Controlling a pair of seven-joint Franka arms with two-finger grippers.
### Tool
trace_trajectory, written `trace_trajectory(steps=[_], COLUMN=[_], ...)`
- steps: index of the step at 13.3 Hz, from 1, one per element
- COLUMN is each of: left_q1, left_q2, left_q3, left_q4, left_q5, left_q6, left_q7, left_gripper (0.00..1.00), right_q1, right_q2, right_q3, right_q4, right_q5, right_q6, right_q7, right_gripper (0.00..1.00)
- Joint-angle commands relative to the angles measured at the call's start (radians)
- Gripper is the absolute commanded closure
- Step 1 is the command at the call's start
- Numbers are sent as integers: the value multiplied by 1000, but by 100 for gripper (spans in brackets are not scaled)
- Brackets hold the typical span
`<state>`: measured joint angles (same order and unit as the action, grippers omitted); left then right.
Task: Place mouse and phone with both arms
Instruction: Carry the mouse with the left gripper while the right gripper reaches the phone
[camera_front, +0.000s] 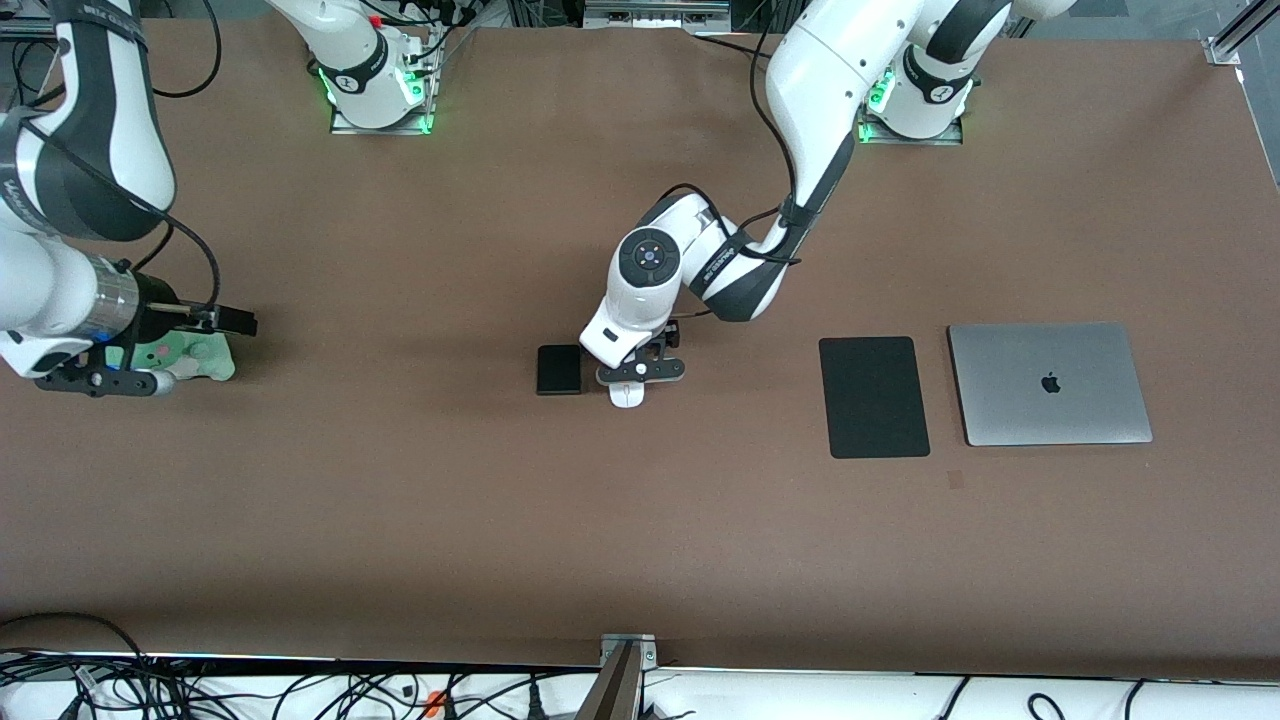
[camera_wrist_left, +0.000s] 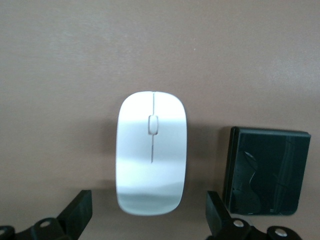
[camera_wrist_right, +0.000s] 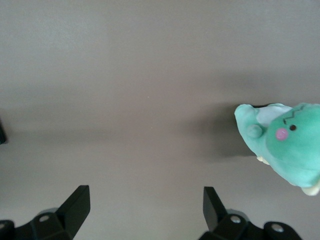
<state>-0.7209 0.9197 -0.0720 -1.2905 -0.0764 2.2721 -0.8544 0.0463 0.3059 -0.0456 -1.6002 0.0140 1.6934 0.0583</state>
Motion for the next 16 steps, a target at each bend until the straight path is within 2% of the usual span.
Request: trace_trajectory(steps=[1,2,4,6,9,11,13,14,16], left_q1=[-22,-22,-19,-11,17,72,154,196,273], left_q2=[68,70,76,76,65,42,-5,-33,-105], left_q3=[18,18,21,24,26,20,8,-12,-32], left_q4=[95,92,91,91,86,88,71,53,-33], left_q5=[-14,-13,-13,-11,-9,-6,-17,-19,-19], left_q6=[-19,-2,4,6,3,-6,-60,-92,-95], left_q7=[-2,3,17,38,109,152,265,306,357], left_gripper=[0,0,12,38,62,70,73,79,81], right_q1=[30,50,82,108,150,167,179,184,214], right_q2=[19,21,42,73,100,111,128,131,144], right_q3=[0,0,0,0,0,0,0,0,0], right_q4=[-4,-4,-4,-4,-4,-4,-4,-6,-6], right_q5=[11,11,11,11,9,9,9,9,11], right_q6=[41,43,72,107,134,153,173,189,228], right_q7=[61,87,133,170,265,282,284,284,339], right_gripper=[0,0,0,0,0,0,0,0,0])
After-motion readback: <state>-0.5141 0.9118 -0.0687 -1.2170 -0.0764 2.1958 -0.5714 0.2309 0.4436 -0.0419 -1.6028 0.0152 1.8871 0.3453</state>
